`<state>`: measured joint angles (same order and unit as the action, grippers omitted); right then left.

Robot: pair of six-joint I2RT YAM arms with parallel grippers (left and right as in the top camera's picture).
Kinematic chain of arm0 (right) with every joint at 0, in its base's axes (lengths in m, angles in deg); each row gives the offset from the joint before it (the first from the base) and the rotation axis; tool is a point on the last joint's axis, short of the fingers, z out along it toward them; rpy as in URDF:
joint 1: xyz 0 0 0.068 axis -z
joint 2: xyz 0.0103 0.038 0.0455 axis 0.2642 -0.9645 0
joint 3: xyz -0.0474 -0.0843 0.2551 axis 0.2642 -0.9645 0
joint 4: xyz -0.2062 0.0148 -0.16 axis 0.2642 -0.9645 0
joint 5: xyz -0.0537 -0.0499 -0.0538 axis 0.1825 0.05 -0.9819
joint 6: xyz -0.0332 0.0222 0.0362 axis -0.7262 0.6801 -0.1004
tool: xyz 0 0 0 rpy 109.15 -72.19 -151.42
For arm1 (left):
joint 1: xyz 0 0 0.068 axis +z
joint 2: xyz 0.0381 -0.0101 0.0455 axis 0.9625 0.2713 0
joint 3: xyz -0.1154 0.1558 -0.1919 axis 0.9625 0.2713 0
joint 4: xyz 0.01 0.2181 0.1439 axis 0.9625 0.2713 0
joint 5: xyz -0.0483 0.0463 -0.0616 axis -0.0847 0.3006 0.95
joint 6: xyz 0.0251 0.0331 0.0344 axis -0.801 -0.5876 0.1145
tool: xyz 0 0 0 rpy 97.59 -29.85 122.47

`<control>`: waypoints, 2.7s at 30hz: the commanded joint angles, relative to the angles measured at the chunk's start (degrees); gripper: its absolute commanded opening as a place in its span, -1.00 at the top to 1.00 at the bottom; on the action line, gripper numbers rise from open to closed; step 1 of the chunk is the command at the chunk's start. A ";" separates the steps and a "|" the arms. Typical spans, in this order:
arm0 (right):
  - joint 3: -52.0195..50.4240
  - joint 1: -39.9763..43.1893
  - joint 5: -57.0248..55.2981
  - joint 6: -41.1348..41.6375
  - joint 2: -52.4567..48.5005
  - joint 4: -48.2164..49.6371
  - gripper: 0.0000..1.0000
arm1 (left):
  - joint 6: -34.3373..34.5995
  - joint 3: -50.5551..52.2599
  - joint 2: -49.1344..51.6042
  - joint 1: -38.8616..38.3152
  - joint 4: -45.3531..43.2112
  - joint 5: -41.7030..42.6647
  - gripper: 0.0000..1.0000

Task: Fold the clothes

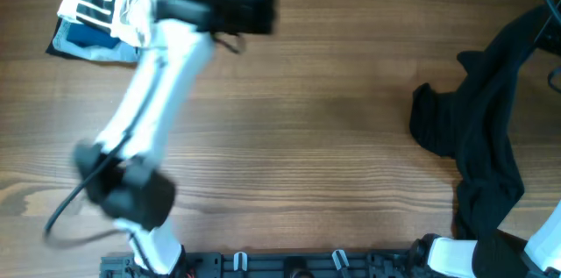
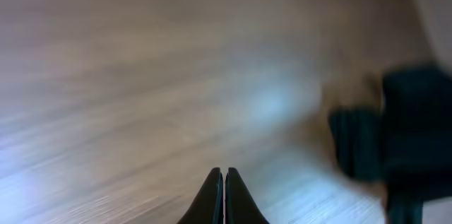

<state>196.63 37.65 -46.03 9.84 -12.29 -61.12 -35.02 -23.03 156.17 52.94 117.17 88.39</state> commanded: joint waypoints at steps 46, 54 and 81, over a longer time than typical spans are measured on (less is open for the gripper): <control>0.42 0.24 -1.38 -0.72 -0.57 -4.59 0.91 | -14.51 0.17 34.18 -33.81 -40.17 3.65 0.23; 0.42 0.24 -1.57 -0.76 -0.63 -4.44 0.91 | -9.70 0.15 33.53 -32.33 -38.99 -1.70 0.92; 0.31 0.02 5.77 -0.72 -4.39 -4.61 0.91 | -6.12 0.13 17.05 3.08 -29.29 -1.27 -1.00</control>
<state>196.63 37.65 -41.46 9.84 -15.65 -66.28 -40.73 -23.07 173.88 58.49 80.63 83.96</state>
